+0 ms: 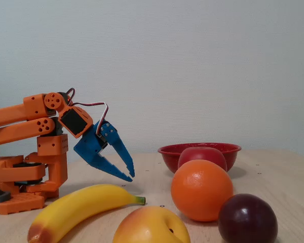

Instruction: Put peach in the red bowl.

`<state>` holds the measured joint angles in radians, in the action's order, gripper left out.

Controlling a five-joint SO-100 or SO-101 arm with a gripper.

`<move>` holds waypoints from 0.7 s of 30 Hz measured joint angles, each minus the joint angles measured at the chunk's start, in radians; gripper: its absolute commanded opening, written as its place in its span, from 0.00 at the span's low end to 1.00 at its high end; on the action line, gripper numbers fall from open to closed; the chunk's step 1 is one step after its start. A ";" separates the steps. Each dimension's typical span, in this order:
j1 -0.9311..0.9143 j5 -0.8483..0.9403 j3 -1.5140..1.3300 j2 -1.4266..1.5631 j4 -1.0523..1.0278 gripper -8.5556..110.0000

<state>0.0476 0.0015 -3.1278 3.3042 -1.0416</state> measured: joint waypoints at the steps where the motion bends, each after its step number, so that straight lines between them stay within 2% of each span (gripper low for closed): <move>1: 0.000 0.000 0.000 0.000 0.000 0.07; 21: -0.054 -0.046 0.000 0.000 0.000 0.07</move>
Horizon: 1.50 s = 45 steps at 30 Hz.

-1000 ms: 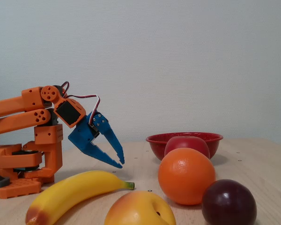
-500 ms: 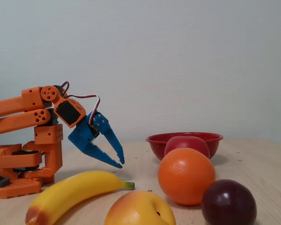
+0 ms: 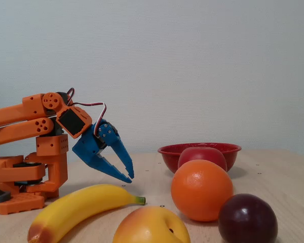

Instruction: Put peach in the red bowl.

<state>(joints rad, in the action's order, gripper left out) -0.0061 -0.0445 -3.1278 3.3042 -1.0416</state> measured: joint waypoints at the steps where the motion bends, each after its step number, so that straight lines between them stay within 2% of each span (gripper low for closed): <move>1: 0.000 0.000 0.000 0.000 0.000 0.07; 11: 0.000 0.005 0.031 0.000 0.000 0.07; 23: 0.000 0.101 0.129 -0.091 -0.003 0.07; 38: 0.002 0.144 0.491 -0.336 -0.126 0.07; 45: -0.095 0.190 0.637 -0.476 -0.133 0.07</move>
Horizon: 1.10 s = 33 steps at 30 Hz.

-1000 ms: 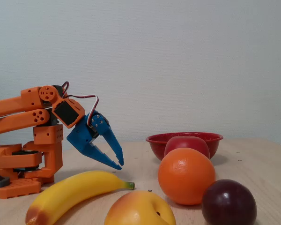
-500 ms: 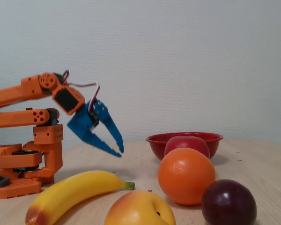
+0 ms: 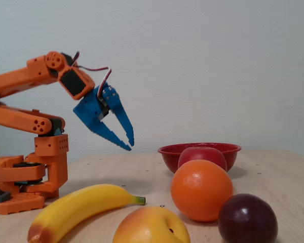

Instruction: Put peach in the red bowl.

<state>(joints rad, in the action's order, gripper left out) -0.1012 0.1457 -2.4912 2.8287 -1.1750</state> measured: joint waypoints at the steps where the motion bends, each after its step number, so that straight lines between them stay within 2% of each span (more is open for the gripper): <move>1: -0.018 0.000 0.023 -0.028 -0.006 0.07; 11: -0.143 0.014 0.325 -0.351 -0.117 0.07; 29: -0.474 0.080 0.762 -0.795 -0.124 0.07; 33: -0.545 0.080 0.902 -0.928 -0.204 0.07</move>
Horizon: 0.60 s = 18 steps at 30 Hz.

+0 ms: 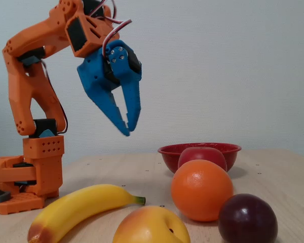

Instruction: Put peach in the red bowl.

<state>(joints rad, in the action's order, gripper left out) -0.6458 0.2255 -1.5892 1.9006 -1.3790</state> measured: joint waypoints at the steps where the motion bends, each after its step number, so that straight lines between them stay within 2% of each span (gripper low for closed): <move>1: -0.014 0.000 0.034 -0.032 -0.017 0.07; 12: -0.115 0.058 0.350 -0.275 -0.163 0.08; 18: -0.192 0.124 0.445 -0.380 -0.183 0.12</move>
<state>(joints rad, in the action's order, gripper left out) -0.8376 0.3497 -1.1443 1.5202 -1.5616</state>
